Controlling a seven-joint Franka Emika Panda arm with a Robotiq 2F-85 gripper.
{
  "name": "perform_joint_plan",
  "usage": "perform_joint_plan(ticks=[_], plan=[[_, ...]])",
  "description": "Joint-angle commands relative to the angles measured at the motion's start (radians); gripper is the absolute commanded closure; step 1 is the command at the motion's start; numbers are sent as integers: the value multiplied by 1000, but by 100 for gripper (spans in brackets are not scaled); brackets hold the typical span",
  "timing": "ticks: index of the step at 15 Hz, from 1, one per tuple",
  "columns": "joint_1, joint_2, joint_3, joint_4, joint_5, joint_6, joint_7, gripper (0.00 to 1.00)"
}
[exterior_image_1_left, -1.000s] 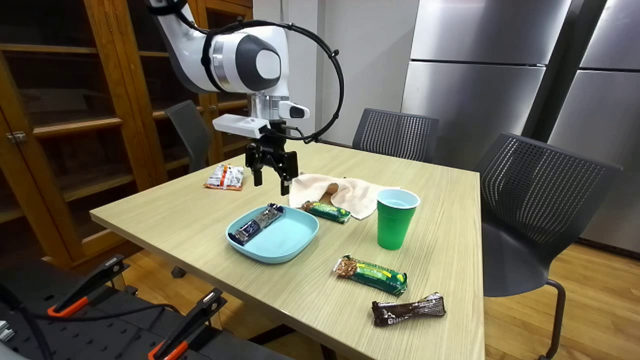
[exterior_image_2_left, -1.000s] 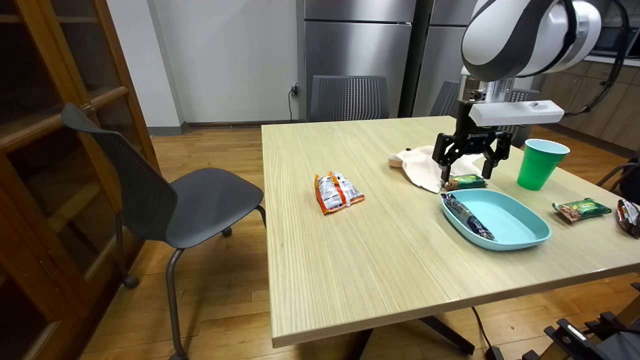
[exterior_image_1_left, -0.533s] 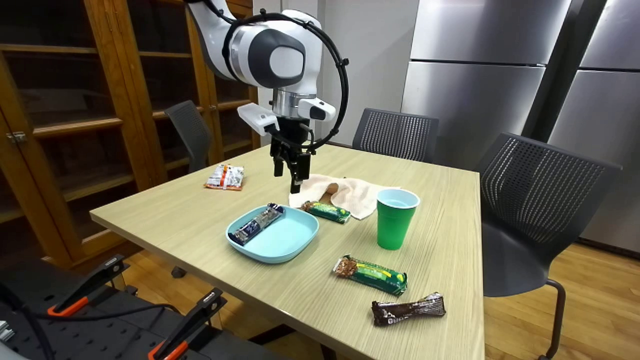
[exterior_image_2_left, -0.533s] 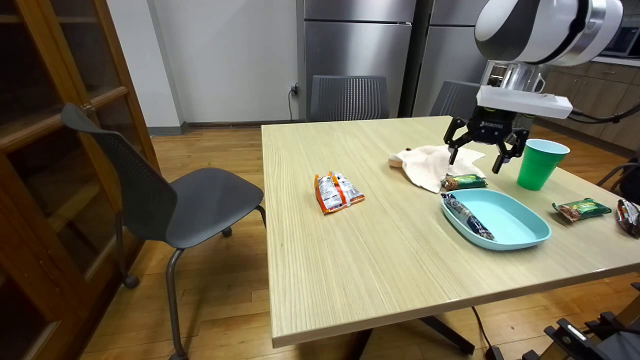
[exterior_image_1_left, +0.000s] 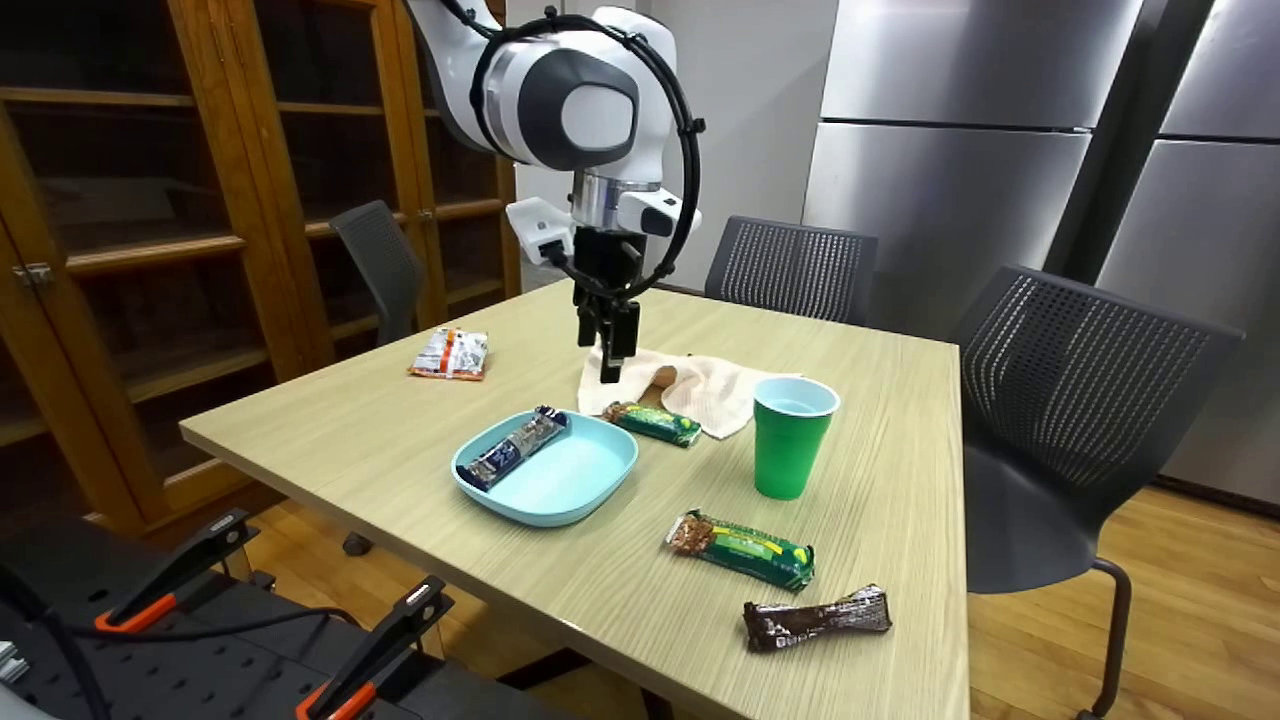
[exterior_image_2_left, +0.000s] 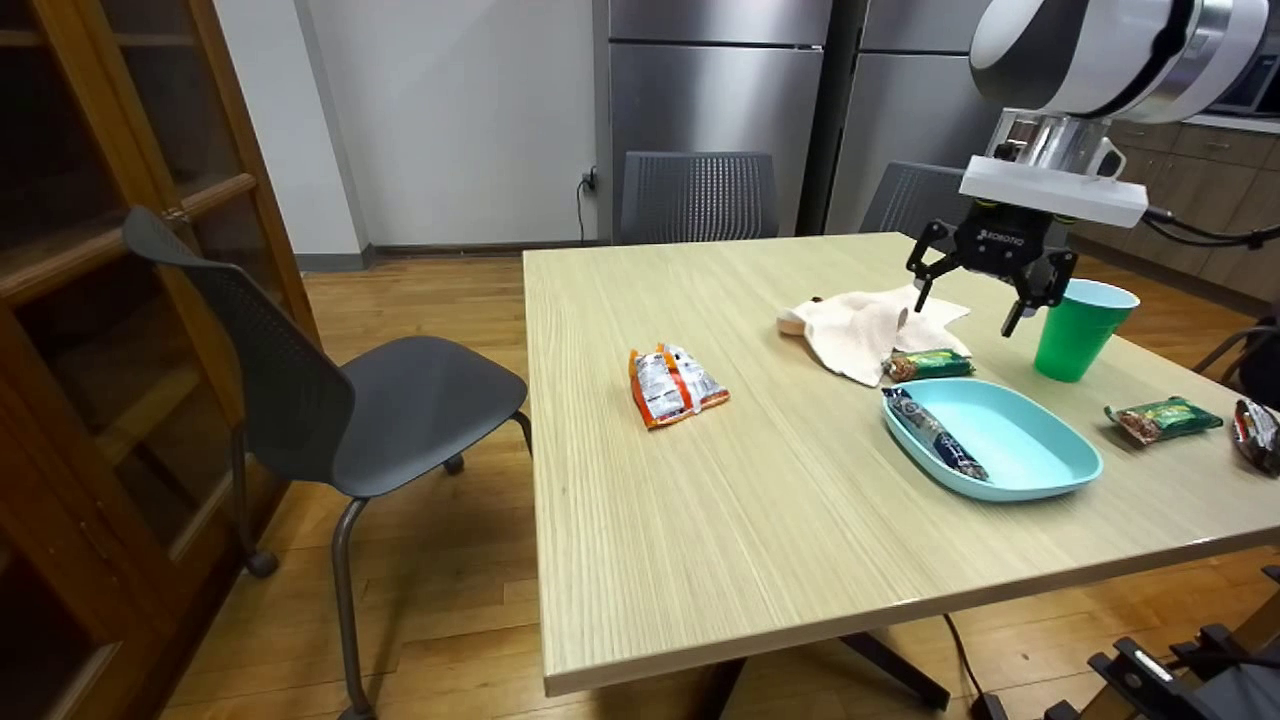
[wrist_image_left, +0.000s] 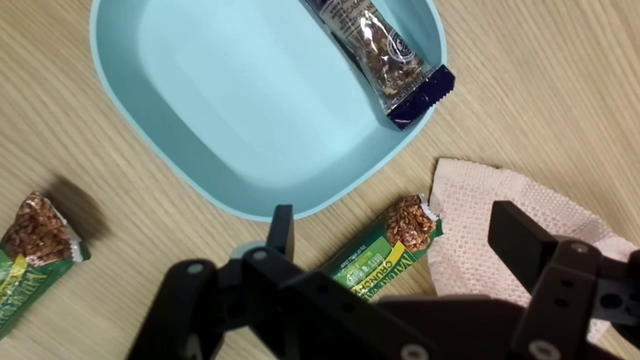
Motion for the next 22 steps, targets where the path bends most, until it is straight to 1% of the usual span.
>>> perform_joint_plan(ticks=[1,4,9,10,14,18,22], plan=[[-5,-1,5,1,-5,-2,5,0],[-4,-1,5,1,-5,-2,6,0],[11,61,-2,60,52,39,170,0],[13,70,-5,73,54,31,194,0],[15,136,-16,154,89,43,313,0],[15,203,-33,229,84,38,421,0],[17,261,-45,270,74,37,497,0]])
